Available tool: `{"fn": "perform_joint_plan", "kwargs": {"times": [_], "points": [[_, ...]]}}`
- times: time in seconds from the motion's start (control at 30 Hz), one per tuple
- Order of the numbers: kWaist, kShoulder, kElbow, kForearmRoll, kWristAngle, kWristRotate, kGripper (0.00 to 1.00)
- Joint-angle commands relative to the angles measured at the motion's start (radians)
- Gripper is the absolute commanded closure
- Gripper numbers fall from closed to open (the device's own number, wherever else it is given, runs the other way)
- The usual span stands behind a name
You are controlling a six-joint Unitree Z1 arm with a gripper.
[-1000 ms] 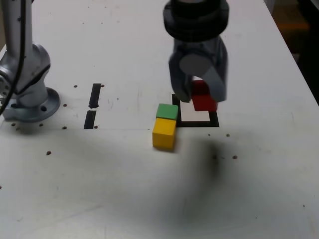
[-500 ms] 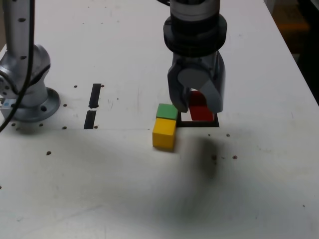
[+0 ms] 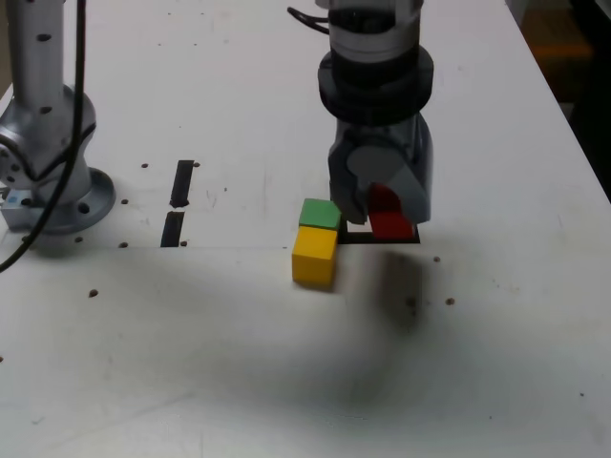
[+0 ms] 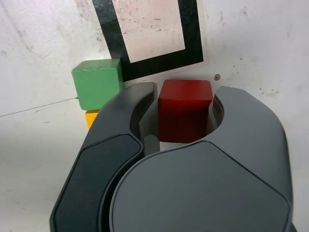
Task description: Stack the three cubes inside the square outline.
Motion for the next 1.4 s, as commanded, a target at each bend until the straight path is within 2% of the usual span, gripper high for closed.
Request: {"fn": "perform_joint_plan", "kwargs": {"times": [0.0, 0.37, 0.53, 0.73, 0.8, 0.87, 0.97, 1.07, 1.23, 1.37], "points": [[0.001, 0.006, 0.01, -0.016, 0.002, 0.0, 0.86], [0.02, 0.009, 0.087, 0.015, 0.017, -0.019, 0.86], [0.021, 0.008, 0.089, 0.088, 0.011, -0.019, 0.86], [0.025, -0.001, 0.067, 0.218, -0.02, -0.015, 0.86], [0.025, -0.003, 0.053, 0.235, -0.022, -0.013, 0.86], [0.025, -0.007, 0.029, 0.239, -0.002, -0.014, 0.86], [0.025, -0.01, 0.003, 0.227, 0.063, -0.022, 0.85], [0.025, -0.004, -0.004, 0.208, 0.102, -0.033, 0.85], [0.03, 0.031, -0.015, 0.173, 0.107, -0.038, 0.85], [0.05, 0.086, -0.043, 0.182, 0.109, -0.04, 0.85]]}}
